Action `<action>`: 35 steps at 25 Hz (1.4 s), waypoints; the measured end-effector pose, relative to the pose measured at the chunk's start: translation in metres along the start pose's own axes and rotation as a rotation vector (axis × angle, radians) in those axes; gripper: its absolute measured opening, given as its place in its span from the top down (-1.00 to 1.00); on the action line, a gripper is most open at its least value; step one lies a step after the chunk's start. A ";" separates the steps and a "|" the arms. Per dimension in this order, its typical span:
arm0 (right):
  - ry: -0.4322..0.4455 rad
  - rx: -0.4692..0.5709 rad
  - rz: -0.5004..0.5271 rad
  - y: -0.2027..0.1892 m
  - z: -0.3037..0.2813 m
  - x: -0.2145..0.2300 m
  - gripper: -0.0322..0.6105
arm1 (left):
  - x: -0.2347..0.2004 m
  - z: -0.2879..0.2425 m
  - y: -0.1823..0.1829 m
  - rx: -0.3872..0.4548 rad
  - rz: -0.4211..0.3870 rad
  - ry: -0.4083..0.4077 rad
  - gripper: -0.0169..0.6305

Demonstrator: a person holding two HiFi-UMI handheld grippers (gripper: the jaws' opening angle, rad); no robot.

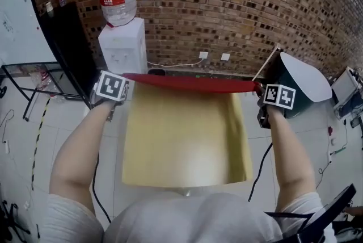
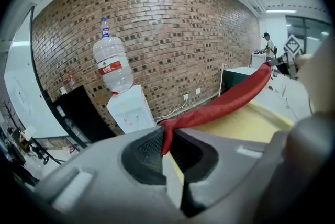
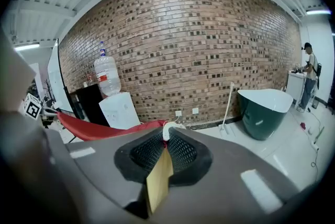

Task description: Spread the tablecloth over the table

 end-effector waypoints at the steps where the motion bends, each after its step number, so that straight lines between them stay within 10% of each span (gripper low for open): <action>1: 0.007 -0.005 -0.015 -0.011 0.008 0.000 0.84 | 0.005 0.008 -0.012 -0.007 0.016 -0.001 0.92; 35: -0.014 -0.215 -0.117 -0.303 0.219 0.022 0.84 | 0.156 0.173 -0.287 -0.176 0.163 -0.071 0.92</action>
Point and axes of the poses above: the fingertips, and each gripper's own axes: z backward along the fingers, x to its right, y out of its top, the point moved 5 cm from there along z, backward along the fingers, and after that the axes turned 9 degrees about x, right-handed, at the moved point
